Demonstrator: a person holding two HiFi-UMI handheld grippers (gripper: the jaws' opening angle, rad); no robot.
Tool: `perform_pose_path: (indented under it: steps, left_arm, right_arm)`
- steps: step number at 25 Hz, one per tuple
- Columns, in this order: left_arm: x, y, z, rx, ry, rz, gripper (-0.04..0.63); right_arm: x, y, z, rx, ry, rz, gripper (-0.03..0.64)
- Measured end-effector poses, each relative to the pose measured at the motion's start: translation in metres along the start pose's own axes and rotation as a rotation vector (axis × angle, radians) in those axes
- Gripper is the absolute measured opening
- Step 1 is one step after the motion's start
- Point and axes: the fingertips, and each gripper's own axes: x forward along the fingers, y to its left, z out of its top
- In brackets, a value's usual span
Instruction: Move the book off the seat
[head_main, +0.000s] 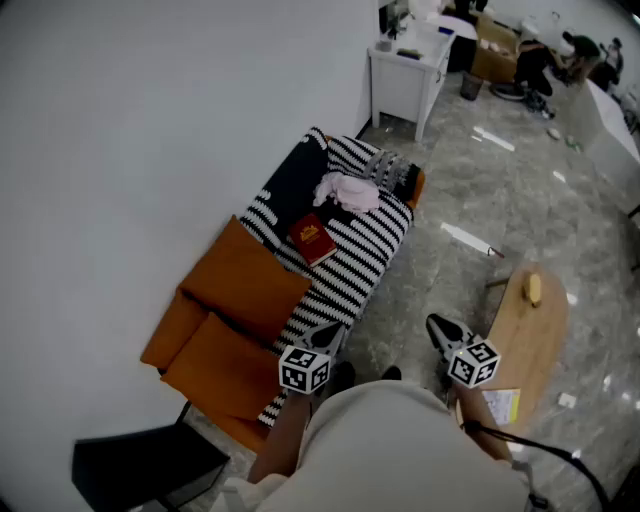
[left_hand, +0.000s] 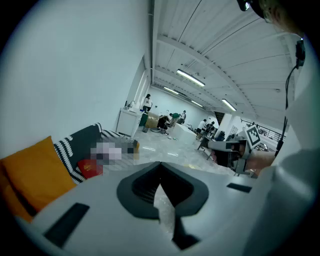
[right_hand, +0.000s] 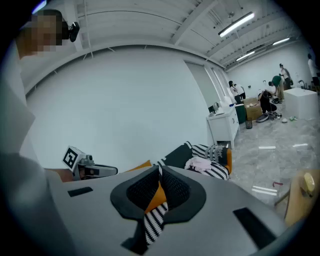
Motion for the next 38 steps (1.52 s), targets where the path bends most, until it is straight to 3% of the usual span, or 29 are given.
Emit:
perform_pose_path:
  steps: [19, 38]
  left_arm:
    - [0.011, -0.014, -0.006, -0.003, 0.019, 0.01, 0.002]
    - [0.044, -0.05, -0.038, -0.086, 0.008, 0.101, 0.002]
  right_arm:
    - [-0.006, -0.006, 0.007, 0.105, -0.036, 0.057, 0.048]
    - [-0.037, -0.05, -0.02, 0.052, 0.076, 0.117, 0.049]
